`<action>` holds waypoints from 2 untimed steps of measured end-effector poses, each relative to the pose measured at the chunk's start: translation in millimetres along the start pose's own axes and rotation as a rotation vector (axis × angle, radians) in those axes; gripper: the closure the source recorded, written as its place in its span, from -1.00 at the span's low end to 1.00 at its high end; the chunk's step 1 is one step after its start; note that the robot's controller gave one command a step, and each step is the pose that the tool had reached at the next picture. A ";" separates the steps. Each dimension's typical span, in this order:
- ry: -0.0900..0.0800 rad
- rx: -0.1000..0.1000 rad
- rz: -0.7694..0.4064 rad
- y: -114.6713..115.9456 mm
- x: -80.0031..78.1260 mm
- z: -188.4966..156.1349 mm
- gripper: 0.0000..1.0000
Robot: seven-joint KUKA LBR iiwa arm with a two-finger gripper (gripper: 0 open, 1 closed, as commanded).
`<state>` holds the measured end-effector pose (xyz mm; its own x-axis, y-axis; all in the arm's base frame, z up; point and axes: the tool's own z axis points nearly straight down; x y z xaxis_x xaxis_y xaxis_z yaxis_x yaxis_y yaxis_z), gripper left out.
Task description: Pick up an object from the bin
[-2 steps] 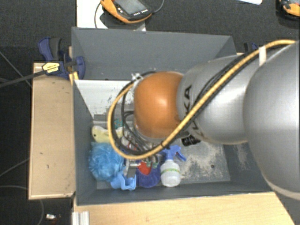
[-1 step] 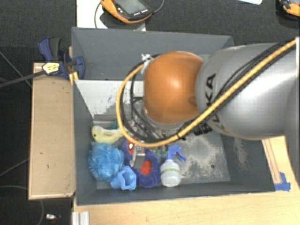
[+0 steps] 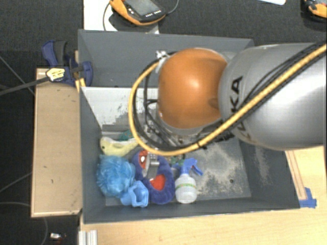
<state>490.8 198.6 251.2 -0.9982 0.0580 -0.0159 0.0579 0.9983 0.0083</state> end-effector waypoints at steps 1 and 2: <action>-0.002 -0.001 -0.119 14.7 1.0 63.1 -1.00; 0.002 0.000 0.013 10.1 7.7 77.0 -1.00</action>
Offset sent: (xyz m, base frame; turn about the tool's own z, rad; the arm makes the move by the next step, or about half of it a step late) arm -0.0145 0.0037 -0.0519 0.2165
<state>485.0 209.6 174.2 -0.9974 0.0711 -0.0141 0.0710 0.9974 0.0082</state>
